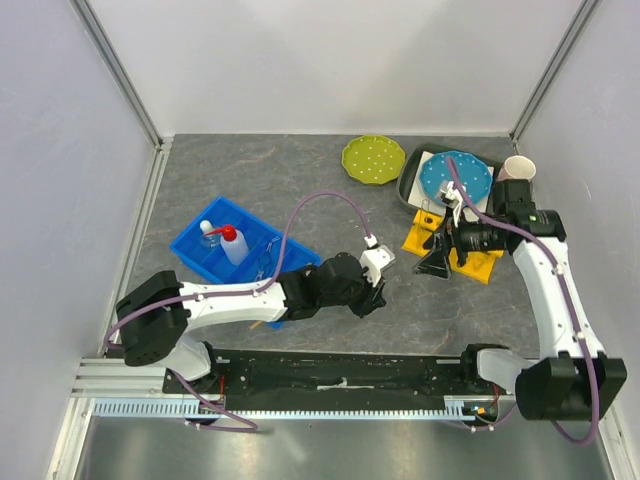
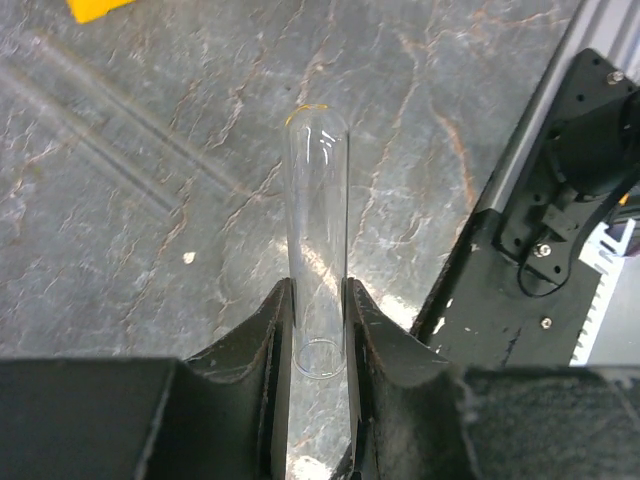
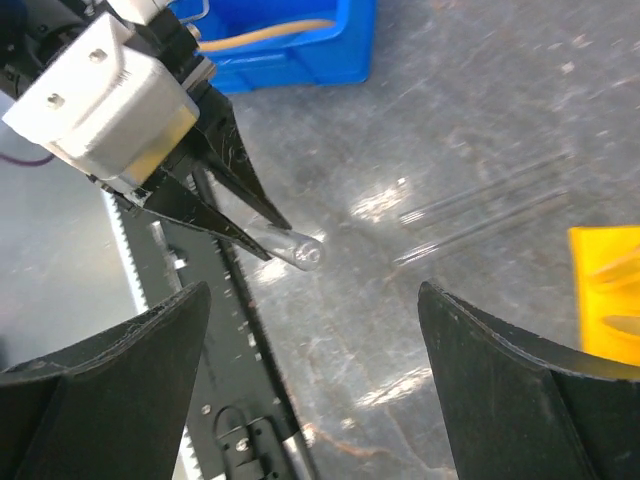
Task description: Organize the chemistry lab equipment
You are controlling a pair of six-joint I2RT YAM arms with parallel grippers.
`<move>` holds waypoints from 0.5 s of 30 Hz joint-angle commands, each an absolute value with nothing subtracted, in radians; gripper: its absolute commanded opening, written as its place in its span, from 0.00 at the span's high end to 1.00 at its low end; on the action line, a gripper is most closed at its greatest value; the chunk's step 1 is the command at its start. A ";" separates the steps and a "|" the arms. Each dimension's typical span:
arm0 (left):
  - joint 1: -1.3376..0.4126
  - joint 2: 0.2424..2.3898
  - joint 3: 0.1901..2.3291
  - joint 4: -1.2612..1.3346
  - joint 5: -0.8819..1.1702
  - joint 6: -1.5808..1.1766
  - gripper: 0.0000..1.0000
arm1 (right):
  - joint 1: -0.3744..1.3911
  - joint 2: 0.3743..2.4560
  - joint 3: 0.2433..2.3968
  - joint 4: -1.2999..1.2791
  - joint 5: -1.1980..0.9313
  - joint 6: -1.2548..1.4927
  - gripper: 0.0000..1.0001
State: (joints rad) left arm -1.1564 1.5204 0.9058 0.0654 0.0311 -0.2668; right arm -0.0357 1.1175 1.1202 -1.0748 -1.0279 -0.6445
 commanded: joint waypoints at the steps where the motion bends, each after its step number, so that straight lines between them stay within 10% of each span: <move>1: -1.180 1.471 0.887 0.258 0.006 -0.298 0.83 | -0.006 1.206 1.180 -1.348 -1.094 -0.831 0.09; 15: -1.203 1.442 0.885 0.285 0.011 -0.298 0.83 | 0.138 1.298 1.163 -1.292 -1.026 -0.758 0.18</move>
